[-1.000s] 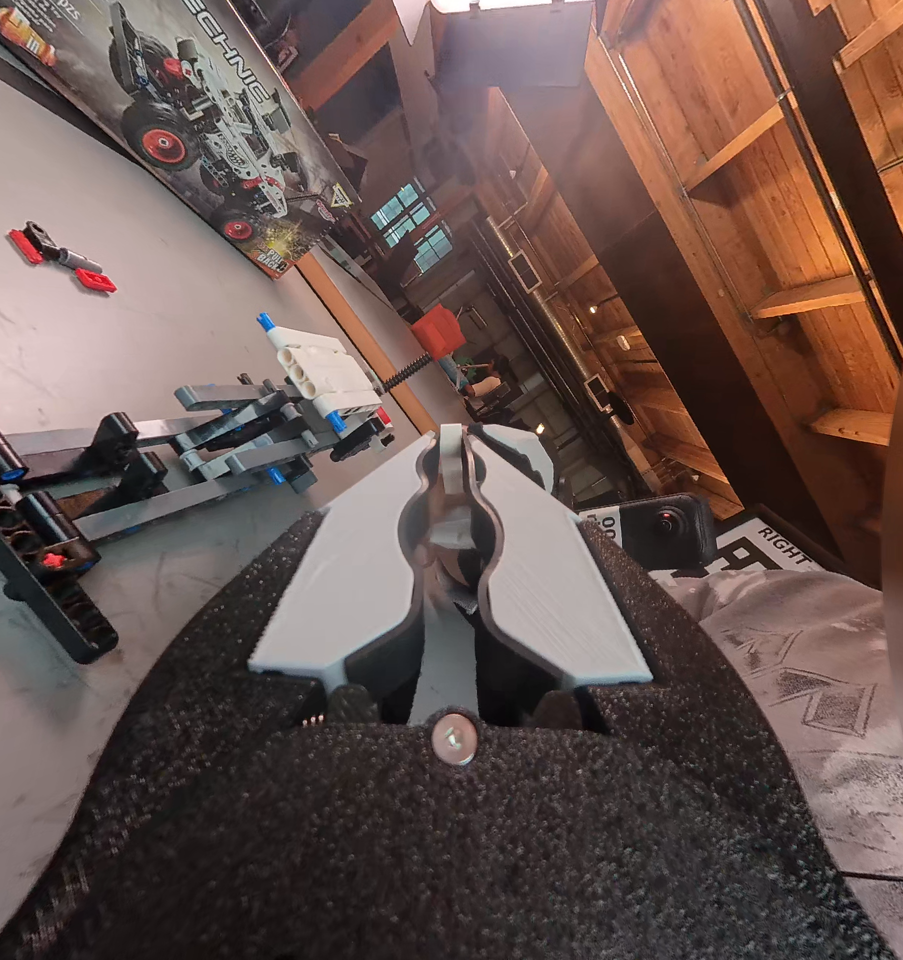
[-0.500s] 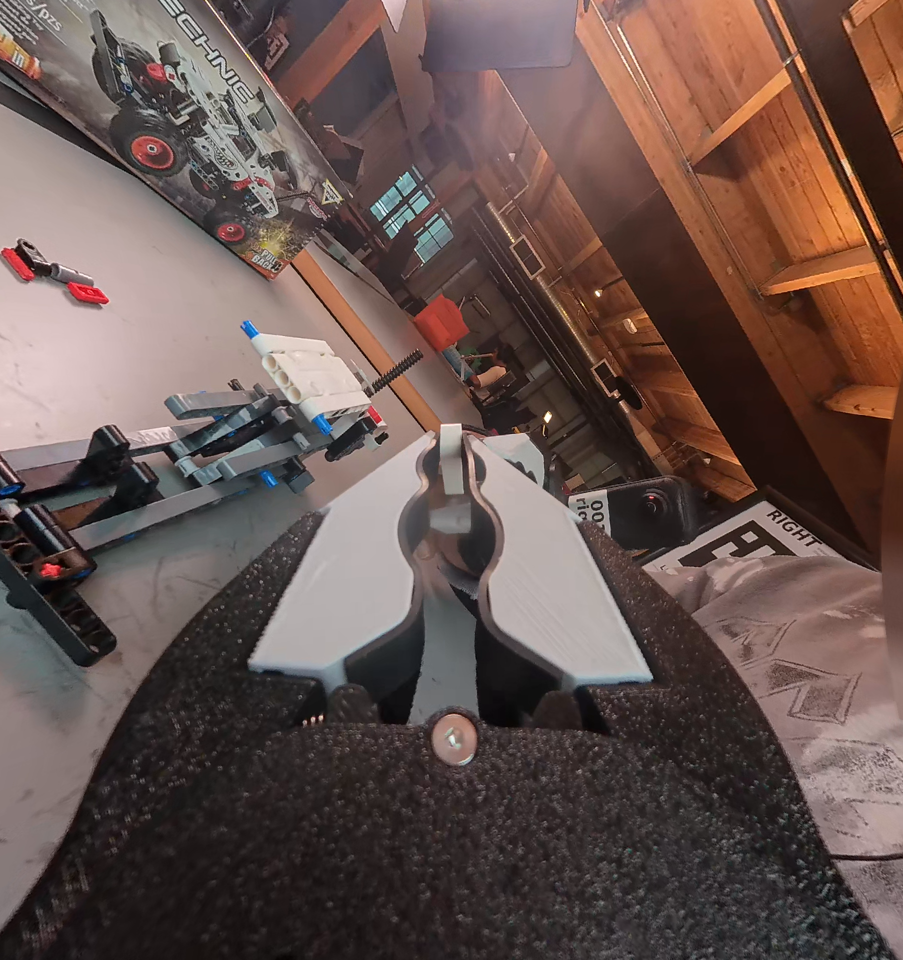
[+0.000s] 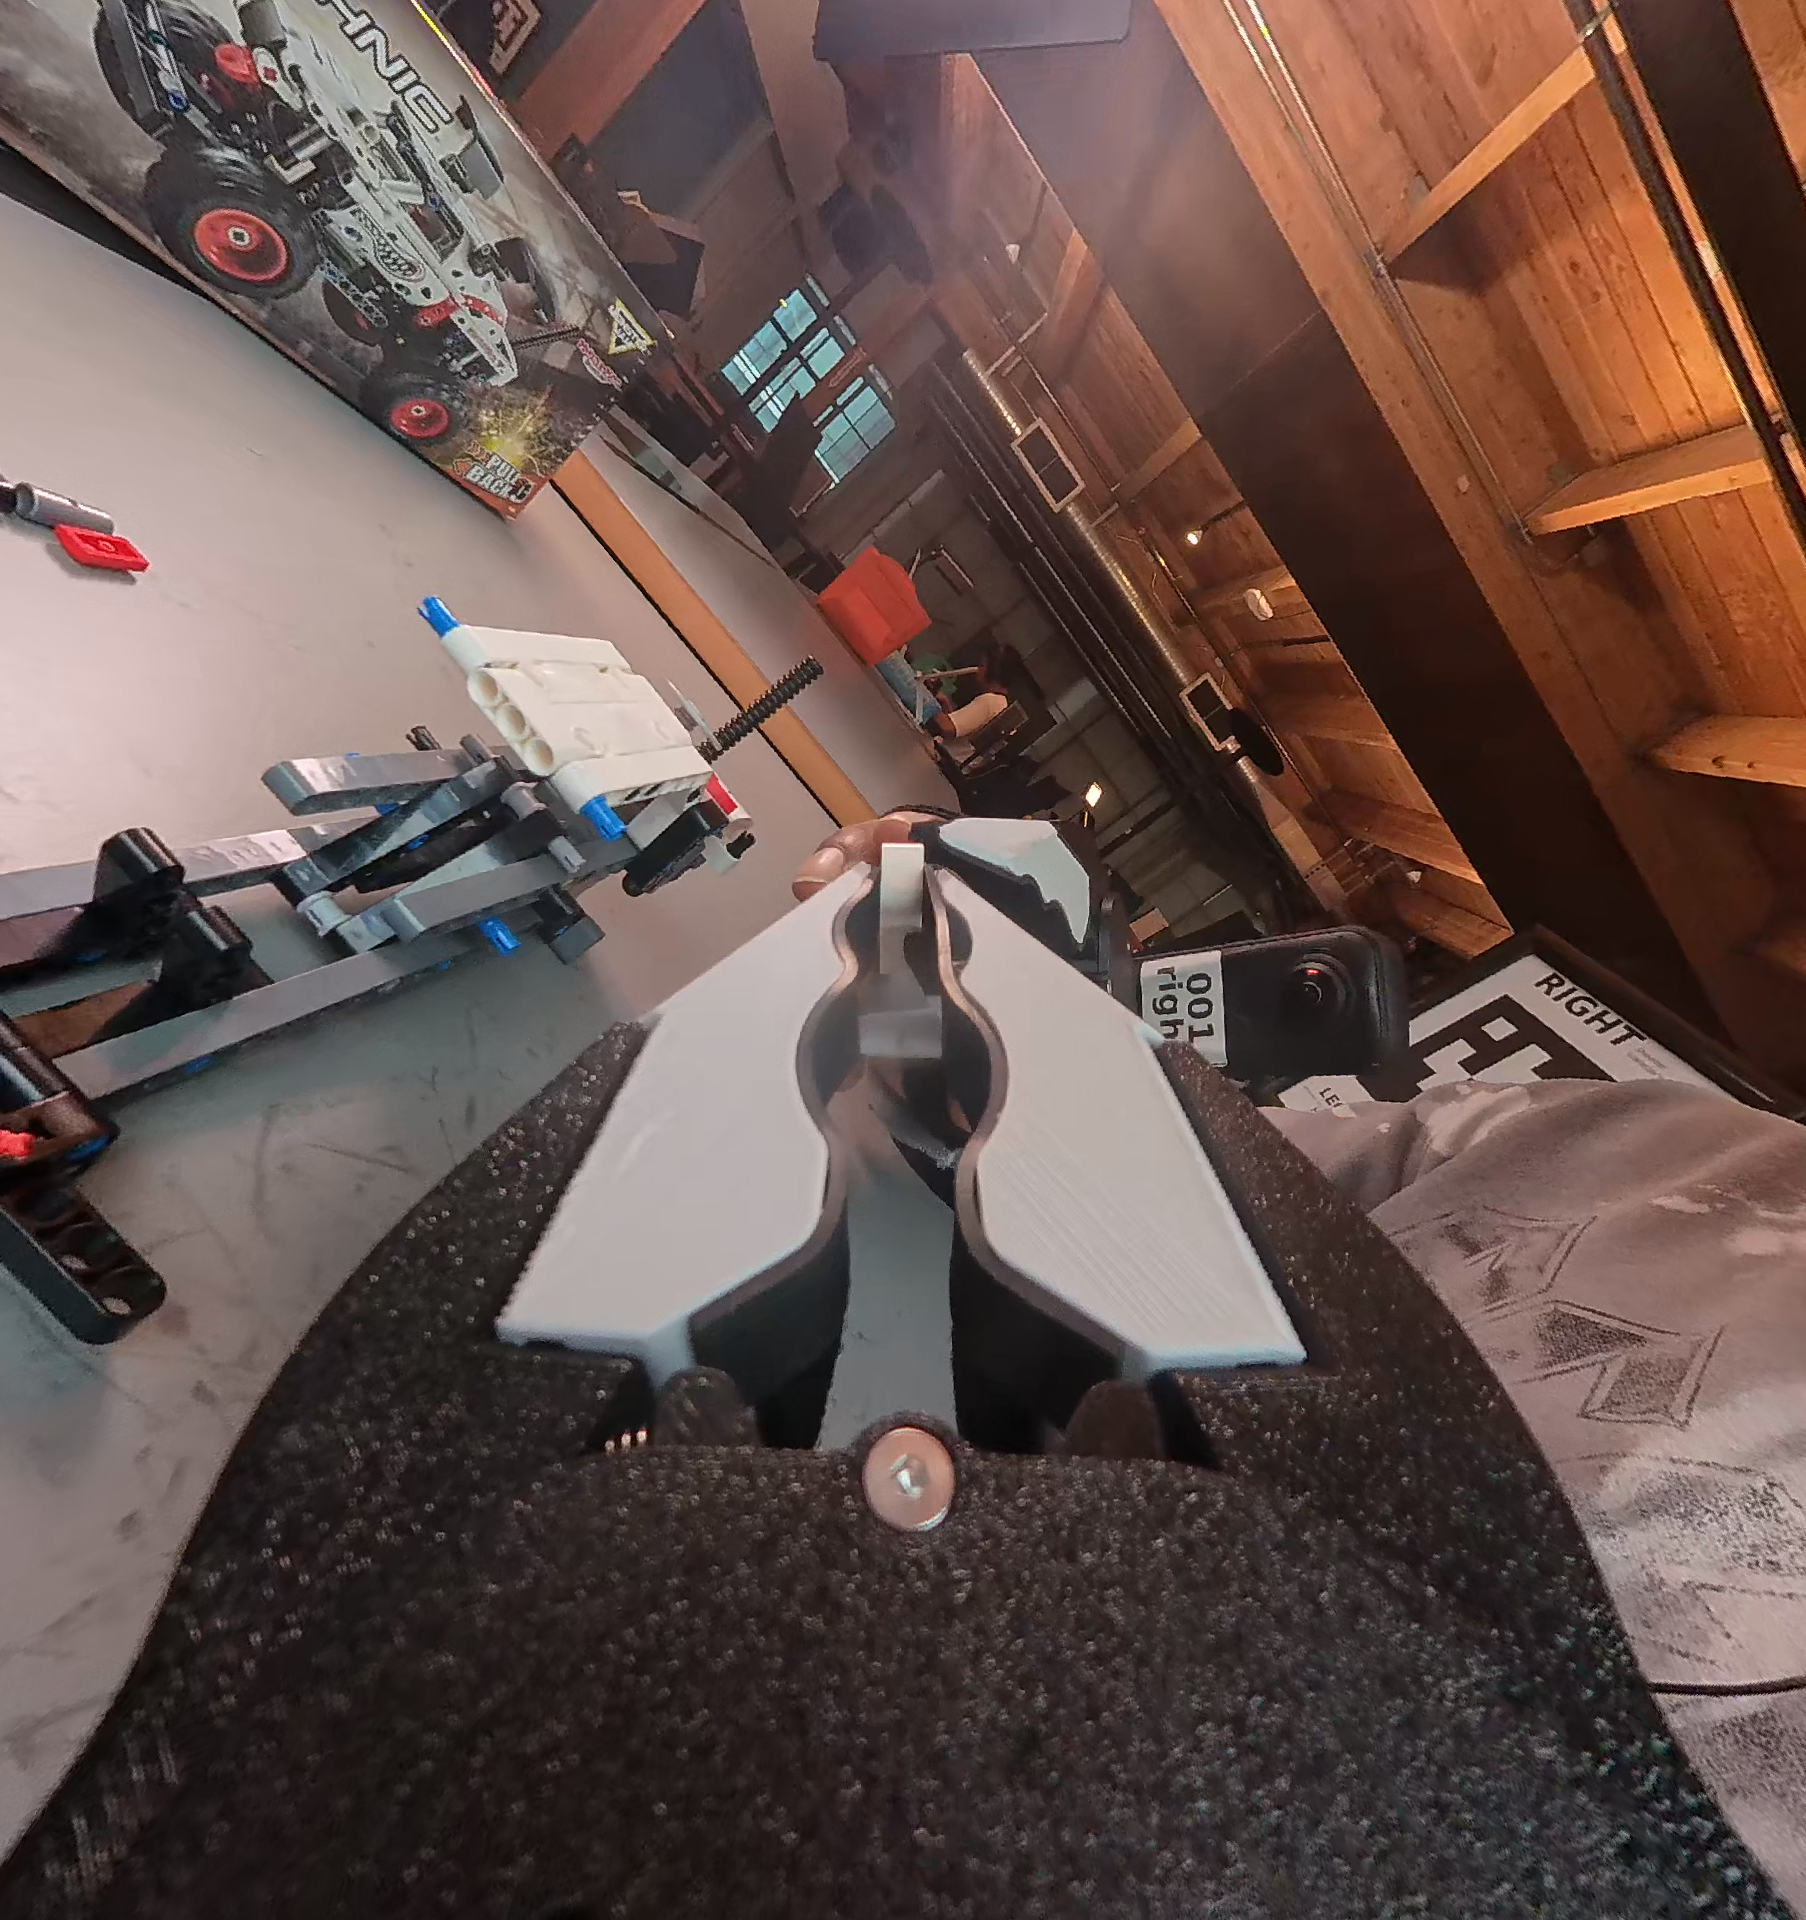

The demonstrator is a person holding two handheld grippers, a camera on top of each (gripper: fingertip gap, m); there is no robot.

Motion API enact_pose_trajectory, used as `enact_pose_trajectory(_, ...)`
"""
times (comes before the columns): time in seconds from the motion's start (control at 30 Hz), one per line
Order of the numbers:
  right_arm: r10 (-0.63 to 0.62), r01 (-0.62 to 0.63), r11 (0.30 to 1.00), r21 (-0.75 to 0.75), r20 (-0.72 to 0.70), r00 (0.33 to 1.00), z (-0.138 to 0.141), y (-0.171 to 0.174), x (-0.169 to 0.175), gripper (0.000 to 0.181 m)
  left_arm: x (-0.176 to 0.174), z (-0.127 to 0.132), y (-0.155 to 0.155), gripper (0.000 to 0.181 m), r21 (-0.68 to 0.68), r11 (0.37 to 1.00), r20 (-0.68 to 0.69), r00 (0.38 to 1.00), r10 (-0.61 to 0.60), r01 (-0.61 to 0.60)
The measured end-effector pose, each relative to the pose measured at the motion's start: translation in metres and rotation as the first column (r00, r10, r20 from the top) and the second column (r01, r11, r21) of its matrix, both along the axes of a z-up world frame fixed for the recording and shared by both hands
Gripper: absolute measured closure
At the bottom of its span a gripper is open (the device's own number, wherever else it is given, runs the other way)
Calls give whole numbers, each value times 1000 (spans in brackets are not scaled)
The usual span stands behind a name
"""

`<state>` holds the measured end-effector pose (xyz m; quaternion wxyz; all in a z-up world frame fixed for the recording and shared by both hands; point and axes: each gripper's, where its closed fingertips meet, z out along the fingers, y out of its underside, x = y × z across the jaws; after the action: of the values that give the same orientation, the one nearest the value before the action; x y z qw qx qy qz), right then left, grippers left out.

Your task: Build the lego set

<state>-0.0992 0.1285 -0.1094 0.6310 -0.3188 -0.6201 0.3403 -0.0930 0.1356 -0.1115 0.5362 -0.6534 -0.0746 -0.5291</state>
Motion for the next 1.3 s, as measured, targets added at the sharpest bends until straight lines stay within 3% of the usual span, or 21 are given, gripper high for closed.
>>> enact_pose_trajectory(0.1,19,-19,1000,-12,0,1000,1,1,2,173,0,1,0,174,0,1000,13,1000,-4,4)
enact_pose_trajectory(0.53,62,-62,998,-3,58,996,-6,0,6,174,2,-3,-1,175,-42,998,55,997,-54,57)
enact_pose_trajectory(0.83,232,-228,972,-49,98,968,-5,-17,21,174,24,0,-20,164,-37,957,18,958,-287,287)
enact_pose_trajectory(1.3,249,-247,969,-29,110,962,-4,-21,25,174,27,-3,-23,173,-40,956,-69,954,-293,291)
